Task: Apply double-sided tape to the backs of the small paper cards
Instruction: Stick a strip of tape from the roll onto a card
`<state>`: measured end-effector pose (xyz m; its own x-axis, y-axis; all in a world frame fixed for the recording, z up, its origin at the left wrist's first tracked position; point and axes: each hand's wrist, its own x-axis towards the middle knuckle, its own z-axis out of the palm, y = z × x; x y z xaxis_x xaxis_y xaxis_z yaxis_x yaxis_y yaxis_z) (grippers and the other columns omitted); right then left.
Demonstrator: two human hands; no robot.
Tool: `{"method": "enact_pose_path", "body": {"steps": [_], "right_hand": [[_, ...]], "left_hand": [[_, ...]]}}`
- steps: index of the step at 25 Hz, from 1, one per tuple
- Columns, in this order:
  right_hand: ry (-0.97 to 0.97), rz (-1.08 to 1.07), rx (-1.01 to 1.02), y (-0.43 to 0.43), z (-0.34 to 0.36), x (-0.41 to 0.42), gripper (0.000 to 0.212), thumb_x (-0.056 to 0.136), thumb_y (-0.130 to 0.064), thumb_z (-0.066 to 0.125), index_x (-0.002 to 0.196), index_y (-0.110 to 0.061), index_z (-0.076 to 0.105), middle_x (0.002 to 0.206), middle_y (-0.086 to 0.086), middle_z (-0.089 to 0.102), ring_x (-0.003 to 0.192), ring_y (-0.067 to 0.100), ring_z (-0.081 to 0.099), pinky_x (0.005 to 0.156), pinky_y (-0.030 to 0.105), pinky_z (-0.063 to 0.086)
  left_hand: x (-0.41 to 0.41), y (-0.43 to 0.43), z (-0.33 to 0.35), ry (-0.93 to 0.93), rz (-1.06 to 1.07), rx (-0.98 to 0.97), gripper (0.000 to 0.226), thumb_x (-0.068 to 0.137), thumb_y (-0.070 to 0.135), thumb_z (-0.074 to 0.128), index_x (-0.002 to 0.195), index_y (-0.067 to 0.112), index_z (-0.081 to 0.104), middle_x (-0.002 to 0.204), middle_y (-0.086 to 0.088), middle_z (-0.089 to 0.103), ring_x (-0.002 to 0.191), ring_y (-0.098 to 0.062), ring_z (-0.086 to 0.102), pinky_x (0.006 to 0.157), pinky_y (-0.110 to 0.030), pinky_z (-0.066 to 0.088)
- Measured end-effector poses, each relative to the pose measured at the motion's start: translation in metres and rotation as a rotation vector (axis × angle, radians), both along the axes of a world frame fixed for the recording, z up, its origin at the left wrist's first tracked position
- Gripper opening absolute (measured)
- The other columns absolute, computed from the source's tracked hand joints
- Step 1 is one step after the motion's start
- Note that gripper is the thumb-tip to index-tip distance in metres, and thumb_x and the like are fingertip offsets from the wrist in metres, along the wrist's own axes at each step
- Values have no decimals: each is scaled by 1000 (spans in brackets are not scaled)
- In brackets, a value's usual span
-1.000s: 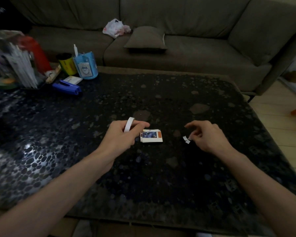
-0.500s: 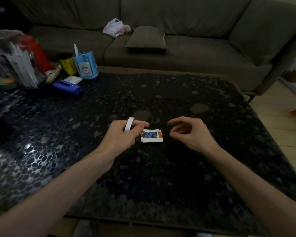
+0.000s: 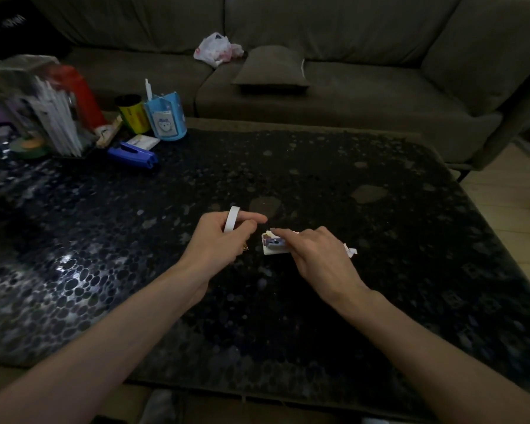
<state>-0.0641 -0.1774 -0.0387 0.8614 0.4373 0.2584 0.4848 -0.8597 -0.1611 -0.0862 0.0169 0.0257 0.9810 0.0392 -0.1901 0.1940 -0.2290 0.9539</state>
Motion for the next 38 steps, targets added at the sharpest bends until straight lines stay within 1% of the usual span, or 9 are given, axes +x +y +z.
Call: {"method": "enact_pose_path", "body": {"steps": [4, 9, 12, 16, 23, 29, 31, 36, 38], "right_hand": [[-18, -53, 73, -1, -2, 0, 43, 102, -26, 64, 144, -27, 56, 100, -1, 76, 89, 16, 68, 90, 31, 48], [30, -74, 128, 0, -3, 1, 51, 96, -26, 73, 144, -29, 54, 106, -4, 77, 98, 16, 71, 95, 39, 56], [36, -63, 164, -1, -3, 0, 54, 94, -25, 75, 144, -29, 54, 105, -7, 78, 96, 12, 72, 95, 37, 56], [94, -41, 153, -1, 2, 0, 53, 99, -28, 68, 149, -29, 51, 115, -5, 77, 104, 13, 73, 99, 40, 57], [-6, -36, 200, 1, 17, -10, 51, 99, -21, 70, 147, -21, 55, 115, -3, 77, 102, 14, 72, 97, 38, 57], [-32, 25, 197, -6, 17, -38, 52, 88, -15, 82, 137, -17, 64, 96, -5, 79, 83, 16, 72, 77, 39, 61], [-1, 31, 176, -12, 11, -46, 52, 87, -18, 82, 136, -19, 64, 95, -5, 77, 84, 15, 69, 78, 37, 60], [66, 60, 116, -19, -4, -52, 61, 93, -21, 77, 149, -21, 54, 98, 2, 73, 85, 18, 65, 79, 29, 47], [62, 50, 107, -20, -5, -52, 57, 94, -21, 76, 147, -21, 57, 98, 3, 74, 86, 20, 67, 79, 32, 51]], "left_hand": [[1, 6, -2, 0, -6, -1, 25, 103, 22, 60, 99, 32, 82, 53, 20, 54, 49, 1, 48, 48, -12, 38], [1, 7, -5, -21, 3, 7, 25, 103, 22, 61, 97, 33, 82, 53, 18, 52, 47, 2, 46, 46, -13, 37], [1, 7, -4, -26, 2, 8, 25, 103, 20, 60, 98, 30, 82, 52, 19, 53, 46, 2, 46, 45, -12, 36], [1, 7, -3, -17, 2, 20, 25, 103, 22, 60, 98, 32, 82, 52, 19, 52, 47, 2, 46, 46, -13, 37], [-1, 7, -2, -16, 4, 18, 25, 103, 21, 60, 100, 31, 82, 51, 22, 53, 48, 3, 48, 47, -12, 38], [-2, 12, -6, 1, 12, 28, 26, 103, 21, 60, 96, 32, 82, 51, 19, 53, 47, 3, 47, 47, -11, 38], [-3, 12, -8, -8, 11, 33, 26, 103, 19, 60, 96, 30, 82, 48, 19, 51, 44, 3, 44, 45, -11, 37], [-4, 10, -14, -22, -2, 47, 26, 103, 20, 60, 96, 31, 83, 49, 18, 52, 47, 3, 45, 46, -12, 37], [-3, 9, -16, -21, -7, 45, 26, 103, 20, 60, 96, 32, 83, 51, 17, 53, 48, 3, 45, 46, -12, 37]]}}
